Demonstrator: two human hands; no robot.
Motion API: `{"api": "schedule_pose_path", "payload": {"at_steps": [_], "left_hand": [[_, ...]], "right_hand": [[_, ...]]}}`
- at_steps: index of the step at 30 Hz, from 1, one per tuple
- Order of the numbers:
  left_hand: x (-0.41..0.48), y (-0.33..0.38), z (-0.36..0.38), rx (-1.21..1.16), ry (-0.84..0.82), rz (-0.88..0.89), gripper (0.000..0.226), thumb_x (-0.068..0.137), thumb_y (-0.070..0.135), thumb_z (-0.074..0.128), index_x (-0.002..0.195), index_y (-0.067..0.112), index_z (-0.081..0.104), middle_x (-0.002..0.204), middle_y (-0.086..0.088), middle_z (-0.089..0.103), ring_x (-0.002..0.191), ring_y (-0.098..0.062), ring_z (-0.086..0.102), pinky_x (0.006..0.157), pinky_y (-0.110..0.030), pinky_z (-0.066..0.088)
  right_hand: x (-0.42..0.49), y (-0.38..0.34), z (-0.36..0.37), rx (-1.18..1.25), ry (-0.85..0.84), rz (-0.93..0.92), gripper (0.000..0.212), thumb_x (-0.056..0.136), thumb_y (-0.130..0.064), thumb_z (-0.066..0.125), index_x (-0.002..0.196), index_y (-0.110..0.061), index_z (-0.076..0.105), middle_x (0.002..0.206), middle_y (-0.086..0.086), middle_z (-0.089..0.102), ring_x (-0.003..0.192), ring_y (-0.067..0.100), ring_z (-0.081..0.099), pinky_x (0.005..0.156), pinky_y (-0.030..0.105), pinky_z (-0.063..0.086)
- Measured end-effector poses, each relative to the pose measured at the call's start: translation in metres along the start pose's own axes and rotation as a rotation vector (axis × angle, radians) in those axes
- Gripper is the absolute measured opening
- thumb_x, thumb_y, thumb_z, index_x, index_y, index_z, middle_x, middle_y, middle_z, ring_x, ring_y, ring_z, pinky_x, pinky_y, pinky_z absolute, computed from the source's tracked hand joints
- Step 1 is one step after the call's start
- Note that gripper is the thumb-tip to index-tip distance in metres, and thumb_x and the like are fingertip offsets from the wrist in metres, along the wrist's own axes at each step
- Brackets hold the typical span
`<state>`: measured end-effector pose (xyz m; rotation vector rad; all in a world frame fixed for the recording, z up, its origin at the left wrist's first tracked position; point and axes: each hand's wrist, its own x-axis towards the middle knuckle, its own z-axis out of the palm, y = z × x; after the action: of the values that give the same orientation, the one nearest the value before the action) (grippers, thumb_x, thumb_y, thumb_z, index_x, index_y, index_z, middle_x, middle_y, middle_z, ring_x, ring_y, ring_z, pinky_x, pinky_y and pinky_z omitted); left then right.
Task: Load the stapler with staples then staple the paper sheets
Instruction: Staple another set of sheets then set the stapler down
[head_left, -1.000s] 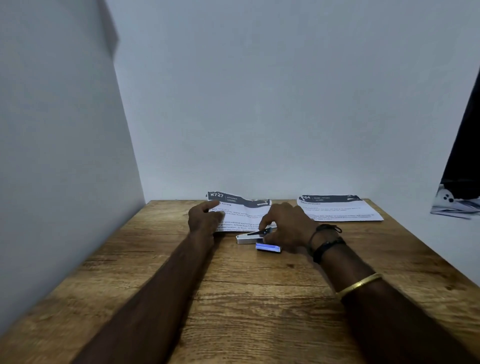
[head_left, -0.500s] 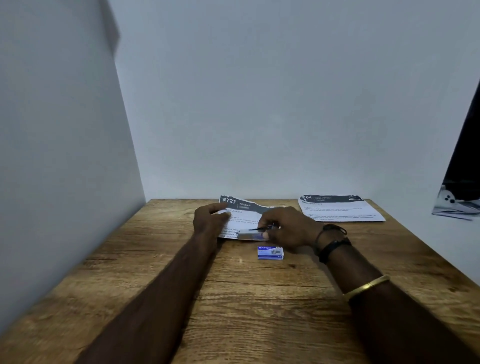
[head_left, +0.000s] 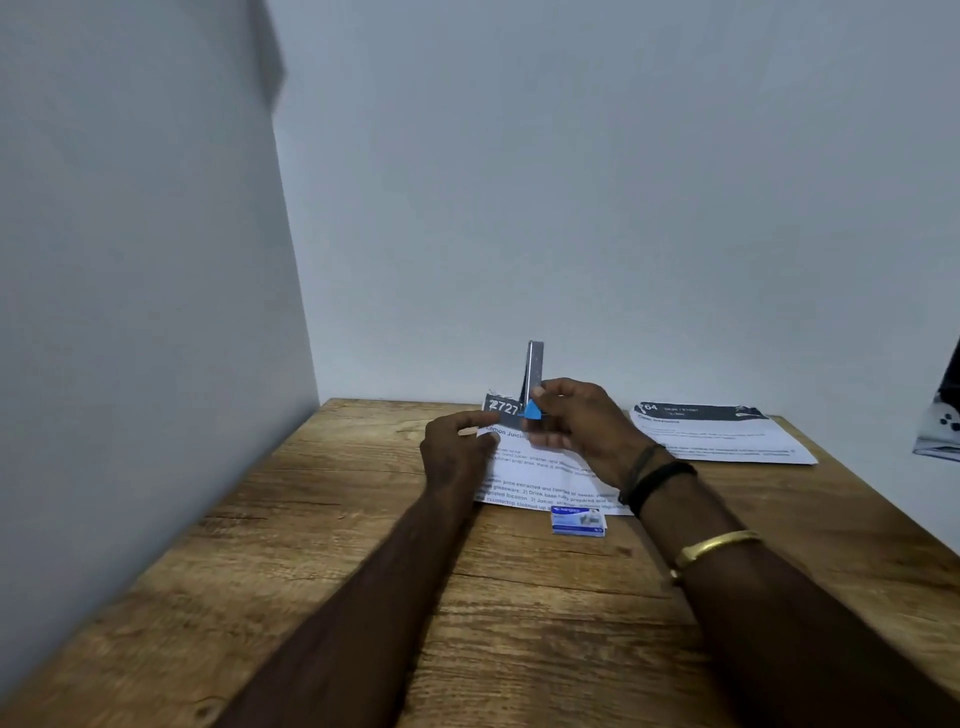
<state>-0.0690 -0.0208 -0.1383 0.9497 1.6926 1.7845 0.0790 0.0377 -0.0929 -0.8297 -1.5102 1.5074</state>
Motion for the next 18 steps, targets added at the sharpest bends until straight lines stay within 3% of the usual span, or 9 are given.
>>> {"api": "schedule_pose_path", "payload": {"at_steps": [5,13,18], "left_hand": [[0.001,0.000,0.003,0.043,-0.003,0.060,0.039,0.078,-0.005,0.072,0.111,0.015,0.079,0.121,-0.009,0.075,0.104,-0.027,0.073,0.092,-0.045,0.060],[-0.001,0.001,0.004,0.042,-0.005,0.105,0.038,0.079,-0.008,0.070,0.110,0.012,0.079,0.116,-0.009,0.076,0.102,-0.028,0.074,0.092,-0.048,0.060],[-0.002,0.002,0.004,0.071,0.005,0.137,0.038,0.079,-0.006,0.071,0.111,0.012,0.079,0.114,-0.008,0.077,0.096,-0.025,0.075,0.087,-0.042,0.062]], "right_hand": [[0.017,-0.002,0.015,-0.070,0.119,-0.058,0.005,0.098,-0.025,0.064,0.099,-0.021,0.068,0.096,0.005,0.071,0.080,0.020,0.068,0.060,0.031,0.058],[0.034,0.003,0.023,-0.164,0.188,-0.155,0.016,0.097,-0.022,0.066,0.112,-0.017,0.067,0.098,0.003,0.074,0.067,0.015,0.062,0.052,0.029,0.050],[0.036,0.008,0.022,-0.213,0.056,-0.151,0.021,0.097,-0.014,0.065,0.115,-0.003,0.065,0.083,0.007,0.070,0.057,0.015,0.056,0.042,0.025,0.037]]}}
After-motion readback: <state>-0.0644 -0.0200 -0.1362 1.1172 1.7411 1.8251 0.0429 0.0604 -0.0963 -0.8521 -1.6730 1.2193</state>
